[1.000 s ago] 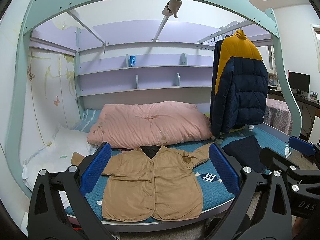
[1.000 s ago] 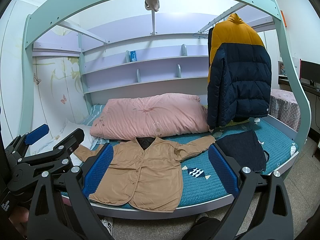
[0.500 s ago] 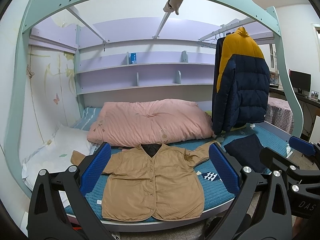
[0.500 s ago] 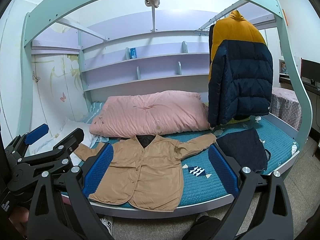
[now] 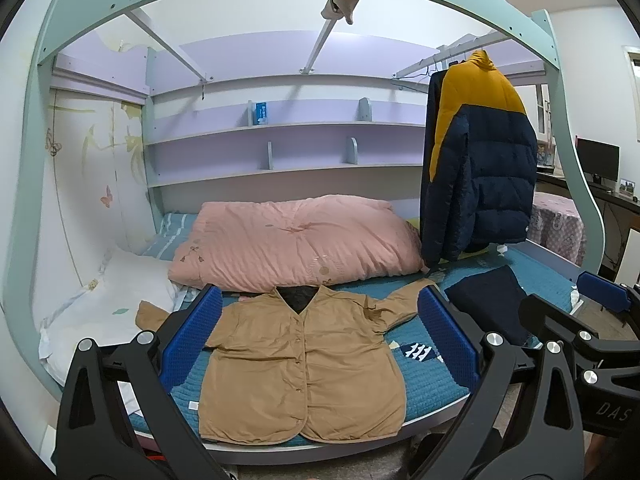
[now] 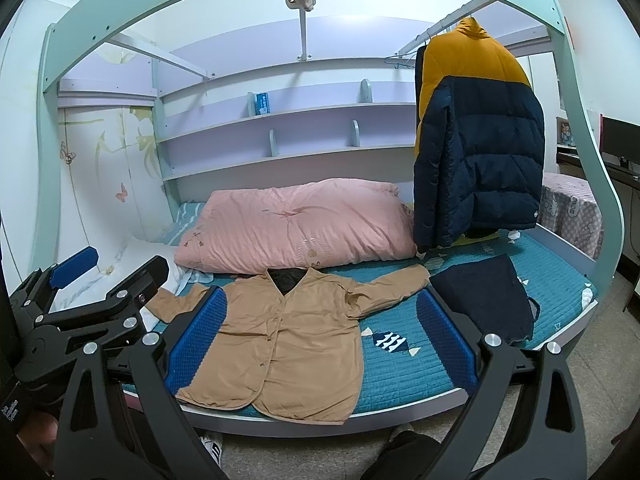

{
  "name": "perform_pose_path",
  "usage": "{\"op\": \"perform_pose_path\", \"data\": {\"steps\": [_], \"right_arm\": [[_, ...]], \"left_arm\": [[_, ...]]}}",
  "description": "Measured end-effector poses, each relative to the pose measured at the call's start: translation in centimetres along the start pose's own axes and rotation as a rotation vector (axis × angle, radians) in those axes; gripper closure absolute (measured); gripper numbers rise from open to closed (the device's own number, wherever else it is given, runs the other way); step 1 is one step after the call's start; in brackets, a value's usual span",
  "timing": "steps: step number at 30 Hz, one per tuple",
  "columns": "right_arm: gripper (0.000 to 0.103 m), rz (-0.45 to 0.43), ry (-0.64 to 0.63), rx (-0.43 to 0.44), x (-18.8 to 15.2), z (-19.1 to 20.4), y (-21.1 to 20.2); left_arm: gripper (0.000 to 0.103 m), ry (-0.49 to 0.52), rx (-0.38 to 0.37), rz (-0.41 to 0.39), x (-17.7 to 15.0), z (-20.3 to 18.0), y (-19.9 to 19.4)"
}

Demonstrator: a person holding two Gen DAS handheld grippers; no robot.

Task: Fold large clothes

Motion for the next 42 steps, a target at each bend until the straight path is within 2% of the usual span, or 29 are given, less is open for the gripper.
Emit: {"op": "perform_pose_path", "data": {"steps": [3,4,5,28,35,42], "right_arm": [[0.011,-0.002,-0.001,-0.001,0.1,0.0,0.0],[0.011,-0.002,-0.001,-0.002,0.1,0.0,0.0],[0.011,-0.002,-0.001,-0.002,0.1,0.0,0.0],[0.011,0.004,0.001,-0.001,0.1,-0.3,-0.1],[0.011,0.025,0.005,-0.003,0.3,-0.8,1.6],[0.011,0.053,0.008,-0.006,0.3,-1.0,4.0]], "left_arm": [[0.005,0.0,0.0,0.0,0.1,0.0,0.0],[0.005,-0.007,0.019,0.031,-0.1,0.2,0.1],[0.005,0.0,0.0,0.001,0.0,0.1,0.0],[0.005,0.001,-0.001,0.002,-0.2,0.1,0.1],[0.005,0.004,-0.003,0.016,-0.1,0.2,0.6],[0.005,0.008,-0.006,0.043,0.1,0.7,3.4]]}}
Point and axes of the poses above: each gripper's, at about its wrist camera, not at the fingertips, and y roughly the way its jaws point, z to its left, x to its top, the point moved 3 cm from there along y, roughly the way its jaws point, and after that the axes turned 1 degree about -z, right-handed, at the moved point
